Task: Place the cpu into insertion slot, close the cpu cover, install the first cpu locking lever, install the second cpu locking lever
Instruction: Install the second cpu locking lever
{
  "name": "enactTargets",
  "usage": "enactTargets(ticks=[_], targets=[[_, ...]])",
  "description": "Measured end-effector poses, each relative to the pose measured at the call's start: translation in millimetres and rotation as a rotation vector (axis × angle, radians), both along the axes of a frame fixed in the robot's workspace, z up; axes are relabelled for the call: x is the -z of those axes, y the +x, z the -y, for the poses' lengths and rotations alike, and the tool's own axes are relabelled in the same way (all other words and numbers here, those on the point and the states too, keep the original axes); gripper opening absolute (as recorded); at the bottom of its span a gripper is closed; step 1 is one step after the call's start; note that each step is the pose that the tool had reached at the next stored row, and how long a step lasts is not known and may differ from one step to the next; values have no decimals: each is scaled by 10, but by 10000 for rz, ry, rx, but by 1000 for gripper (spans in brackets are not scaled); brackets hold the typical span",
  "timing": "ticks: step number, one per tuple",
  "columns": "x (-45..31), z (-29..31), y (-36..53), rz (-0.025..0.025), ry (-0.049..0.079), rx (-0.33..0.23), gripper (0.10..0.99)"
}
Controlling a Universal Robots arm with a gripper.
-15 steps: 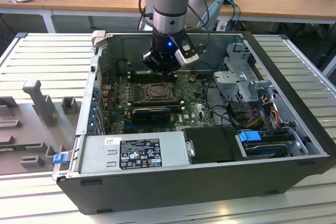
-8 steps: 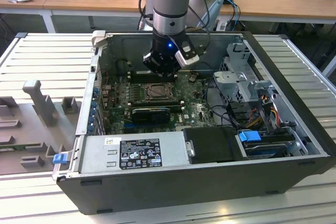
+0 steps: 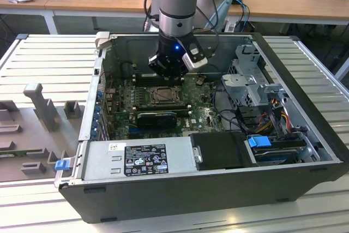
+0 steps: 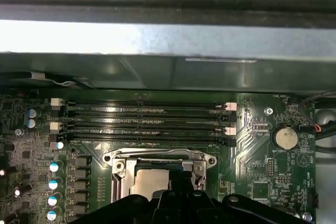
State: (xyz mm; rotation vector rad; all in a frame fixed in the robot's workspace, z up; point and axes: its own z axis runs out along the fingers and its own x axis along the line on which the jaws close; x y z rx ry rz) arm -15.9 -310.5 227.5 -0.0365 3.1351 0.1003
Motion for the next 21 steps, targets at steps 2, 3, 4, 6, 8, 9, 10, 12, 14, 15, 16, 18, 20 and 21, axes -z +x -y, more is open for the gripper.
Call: enactTargets(ticks=[2,3,4,6,8,9,10,12,14,15,16,18,20,21], targets=[[-44,1,0,0,-1,1,106],[-53,2,0,0,0,0,106],[-52,8,1,0,1,-2,106],[-52,23,0,-1,0,0,106],[-52,55,0,-1,-1,0,106],[-53,66,0,-1,0,-1,106],[-70,70,-1,-3,-4,1,106],[-131,71,0,0,0,2,106],[-148,78,1,-1,0,-2,106],[-147,97,0,0,1,1,106],[-148,153,0,-1,-1,0,106],[-148,251,-2,0,-1,1,106],[-150,280,-1,0,0,-1,106],[-159,286,-2,-2,-2,1,106]])
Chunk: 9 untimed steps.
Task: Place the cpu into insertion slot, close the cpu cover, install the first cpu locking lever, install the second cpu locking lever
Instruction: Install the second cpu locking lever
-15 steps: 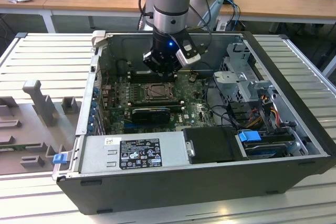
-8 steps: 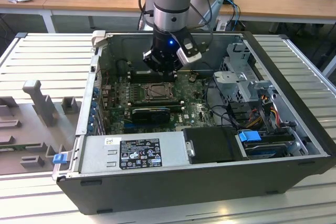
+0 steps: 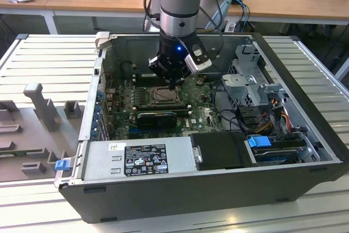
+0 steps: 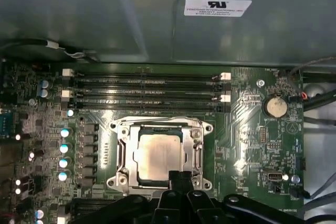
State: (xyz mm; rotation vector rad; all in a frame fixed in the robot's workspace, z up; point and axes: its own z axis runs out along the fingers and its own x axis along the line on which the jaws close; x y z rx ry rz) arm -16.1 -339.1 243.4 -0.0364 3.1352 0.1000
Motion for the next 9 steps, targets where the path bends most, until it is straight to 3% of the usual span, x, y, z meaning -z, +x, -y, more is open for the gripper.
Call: enactTargets(ticks=[3,9], targets=[[-6,62,-1,1,1,-1,106],[-5,259,-7,-20,18,0,106]])
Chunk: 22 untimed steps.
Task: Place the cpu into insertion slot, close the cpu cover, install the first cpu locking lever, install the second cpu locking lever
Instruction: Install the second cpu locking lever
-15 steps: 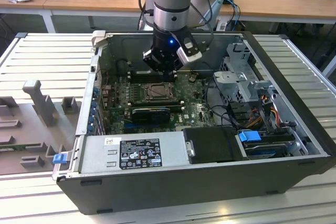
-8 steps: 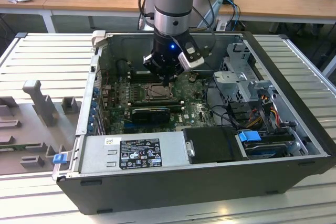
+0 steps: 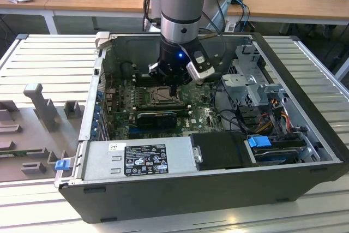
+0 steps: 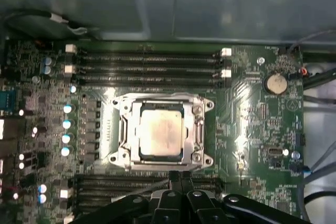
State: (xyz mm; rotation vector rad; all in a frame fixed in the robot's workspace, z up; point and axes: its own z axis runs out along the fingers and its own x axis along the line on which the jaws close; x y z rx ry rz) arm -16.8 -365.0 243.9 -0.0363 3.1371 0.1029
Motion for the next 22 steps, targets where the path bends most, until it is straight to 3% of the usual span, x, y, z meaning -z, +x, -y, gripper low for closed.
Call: enactTargets(ticks=[4,8,9,11,18,22], targets=[[14,83,0,-36,47,-1,106],[23,128,-19,-52,299,1,106],[35,128,-115,-52,472,-13,106],[83,128,-260,-55,510,-104,106],[265,130,-366,-63,533,-382,106],[285,168,-415,-58,805,-430,106]])
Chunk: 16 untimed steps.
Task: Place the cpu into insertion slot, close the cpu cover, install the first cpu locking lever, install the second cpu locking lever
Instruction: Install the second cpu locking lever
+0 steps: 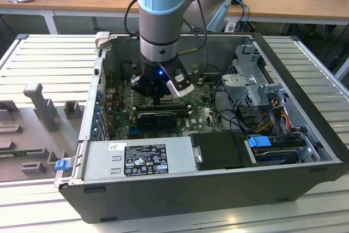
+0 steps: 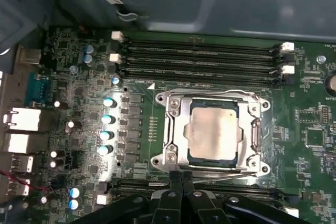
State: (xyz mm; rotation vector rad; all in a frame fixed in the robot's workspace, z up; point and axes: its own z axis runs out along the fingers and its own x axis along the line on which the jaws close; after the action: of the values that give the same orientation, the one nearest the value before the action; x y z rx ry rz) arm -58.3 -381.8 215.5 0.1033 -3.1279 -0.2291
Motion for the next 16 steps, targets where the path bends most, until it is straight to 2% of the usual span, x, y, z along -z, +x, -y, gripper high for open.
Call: enactTargets(ticks=[5,8,13,15,16], targets=[[32,51,-82,0,309,-100,106],[55,69,-132,0,449,-136,106],[101,86,-152,0,706,-177,106],[113,89,-157,1,846,-187,106],[126,91,-159,2,956,-193,106]])
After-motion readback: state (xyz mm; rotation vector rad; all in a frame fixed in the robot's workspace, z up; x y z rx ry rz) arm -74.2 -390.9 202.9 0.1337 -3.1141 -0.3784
